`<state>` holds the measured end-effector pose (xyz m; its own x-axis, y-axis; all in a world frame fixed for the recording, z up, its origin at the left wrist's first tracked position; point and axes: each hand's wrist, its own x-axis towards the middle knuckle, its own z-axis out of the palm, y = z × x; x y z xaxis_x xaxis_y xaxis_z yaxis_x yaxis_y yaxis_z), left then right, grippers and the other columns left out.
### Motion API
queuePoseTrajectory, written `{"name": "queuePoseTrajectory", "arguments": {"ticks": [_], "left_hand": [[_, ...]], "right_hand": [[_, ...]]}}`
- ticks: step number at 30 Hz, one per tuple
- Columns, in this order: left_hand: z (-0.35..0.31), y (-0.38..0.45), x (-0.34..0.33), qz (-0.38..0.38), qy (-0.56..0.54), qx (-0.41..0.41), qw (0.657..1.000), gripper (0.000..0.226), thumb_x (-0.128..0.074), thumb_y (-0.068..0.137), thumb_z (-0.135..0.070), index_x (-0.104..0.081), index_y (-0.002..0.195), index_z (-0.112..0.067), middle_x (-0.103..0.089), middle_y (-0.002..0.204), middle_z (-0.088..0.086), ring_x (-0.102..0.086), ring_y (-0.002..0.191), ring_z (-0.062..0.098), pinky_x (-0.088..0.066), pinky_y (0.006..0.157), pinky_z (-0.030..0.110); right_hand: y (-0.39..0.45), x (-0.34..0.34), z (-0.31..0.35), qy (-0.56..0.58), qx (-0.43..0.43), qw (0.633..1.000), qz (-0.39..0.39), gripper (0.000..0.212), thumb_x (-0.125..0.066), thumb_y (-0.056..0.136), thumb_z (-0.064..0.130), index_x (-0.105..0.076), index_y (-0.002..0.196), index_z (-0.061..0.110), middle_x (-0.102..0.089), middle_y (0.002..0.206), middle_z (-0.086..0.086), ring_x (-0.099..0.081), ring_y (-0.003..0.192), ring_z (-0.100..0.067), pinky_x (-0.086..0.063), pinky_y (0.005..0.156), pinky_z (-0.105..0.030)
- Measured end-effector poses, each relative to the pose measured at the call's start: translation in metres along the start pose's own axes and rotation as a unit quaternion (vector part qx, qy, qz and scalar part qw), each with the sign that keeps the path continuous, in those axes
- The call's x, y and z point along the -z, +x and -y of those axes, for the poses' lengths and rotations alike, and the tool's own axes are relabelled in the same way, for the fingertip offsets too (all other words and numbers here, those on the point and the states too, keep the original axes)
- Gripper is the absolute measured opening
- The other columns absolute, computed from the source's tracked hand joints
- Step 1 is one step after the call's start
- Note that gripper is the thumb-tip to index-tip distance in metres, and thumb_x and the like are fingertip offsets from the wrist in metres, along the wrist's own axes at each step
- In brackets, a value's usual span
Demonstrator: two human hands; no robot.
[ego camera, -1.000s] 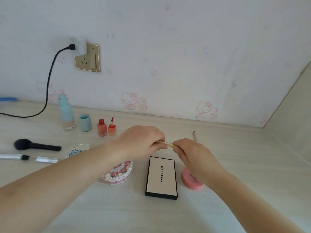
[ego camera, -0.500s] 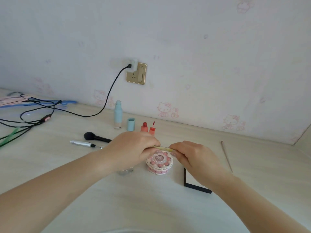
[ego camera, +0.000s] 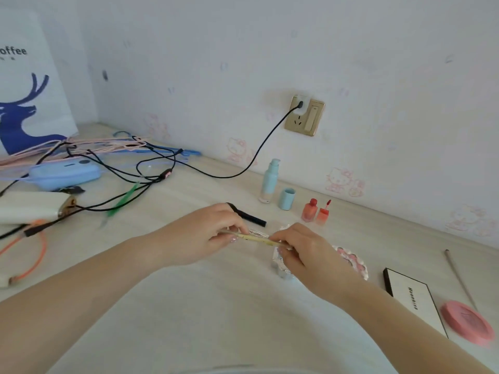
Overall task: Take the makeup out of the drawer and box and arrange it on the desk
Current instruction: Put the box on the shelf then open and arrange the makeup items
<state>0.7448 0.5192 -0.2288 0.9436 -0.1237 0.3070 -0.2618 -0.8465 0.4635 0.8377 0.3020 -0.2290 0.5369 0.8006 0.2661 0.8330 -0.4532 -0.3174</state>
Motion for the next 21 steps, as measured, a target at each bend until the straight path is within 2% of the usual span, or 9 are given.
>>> {"name": "queuePoseTrajectory", "arguments": {"ticks": [4, 8, 11, 14, 18, 21], "left_hand": [[0.036, -0.013, 0.007, -0.004, 0.001, 0.027, 1.000, 0.020, -0.057, 0.087, -0.024, -0.066, 0.103, -0.033, -0.052, 0.091, -0.017, -0.052, 0.088, -0.006, -0.044, 0.080, 0.018], [0.059, -0.014, 0.005, -0.016, 0.003, 0.062, 0.998, 0.019, -0.058, 0.087, -0.026, -0.069, 0.102, -0.031, -0.058, 0.094, -0.010, -0.056, 0.092, 0.001, -0.048, 0.086, 0.031], [0.069, -0.011, 0.000, -0.016, 0.025, 0.067, 0.997, 0.018, -0.060, 0.089, -0.024, -0.069, 0.104, -0.030, -0.061, 0.097, -0.006, -0.053, 0.099, 0.010, -0.043, 0.088, 0.028], [0.076, -0.004, -0.006, -0.009, 0.042, 0.052, 0.998, 0.019, -0.060, 0.090, -0.021, -0.070, 0.105, -0.027, -0.062, 0.096, -0.006, -0.050, 0.096, 0.011, -0.039, 0.087, 0.023], [0.085, 0.005, -0.012, -0.005, 0.041, 0.046, 0.998, 0.018, -0.061, 0.089, -0.020, -0.071, 0.104, -0.026, -0.049, 0.081, -0.023, -0.043, 0.089, 0.006, -0.031, 0.079, 0.009], [0.089, 0.007, -0.015, -0.004, 0.036, 0.046, 0.998, 0.019, -0.062, 0.088, -0.019, -0.071, 0.104, -0.026, -0.048, 0.084, -0.022, -0.046, 0.091, 0.007, -0.034, 0.081, 0.013]], "right_hand": [[0.026, -0.024, 0.010, 0.006, 0.000, 1.000, 0.025, 0.035, -0.047, 0.094, 0.013, -0.059, 0.125, 0.025, -0.046, 0.101, 0.009, -0.046, 0.076, 0.001, -0.035, 0.071, -0.007], [0.044, -0.039, 0.014, -0.032, -0.038, 0.998, 0.028, 0.029, -0.053, 0.092, 0.025, -0.062, 0.119, 0.033, -0.058, 0.108, 0.014, -0.054, 0.097, -0.003, -0.038, 0.081, -0.015], [0.051, -0.043, 0.010, -0.063, -0.057, 0.996, 0.029, 0.025, -0.056, 0.090, 0.028, -0.064, 0.113, 0.035, -0.062, 0.105, 0.014, -0.054, 0.102, -0.004, -0.038, 0.082, -0.017], [0.053, -0.047, 0.007, -0.075, -0.065, 0.994, 0.052, 0.025, -0.055, 0.091, 0.029, -0.064, 0.113, 0.036, -0.062, 0.105, 0.013, -0.054, 0.102, -0.006, -0.036, 0.079, -0.018], [0.054, -0.051, 0.003, -0.097, -0.070, 0.991, 0.065, 0.031, -0.049, 0.094, 0.026, -0.060, 0.120, 0.040, -0.062, 0.109, 0.010, -0.053, 0.105, -0.009, -0.034, 0.076, -0.022], [0.053, -0.054, 0.002, -0.088, -0.065, 0.992, 0.061, 0.032, -0.051, 0.093, 0.025, -0.061, 0.121, 0.036, -0.063, 0.109, 0.006, -0.055, 0.105, -0.014, -0.042, 0.084, -0.026]]}}
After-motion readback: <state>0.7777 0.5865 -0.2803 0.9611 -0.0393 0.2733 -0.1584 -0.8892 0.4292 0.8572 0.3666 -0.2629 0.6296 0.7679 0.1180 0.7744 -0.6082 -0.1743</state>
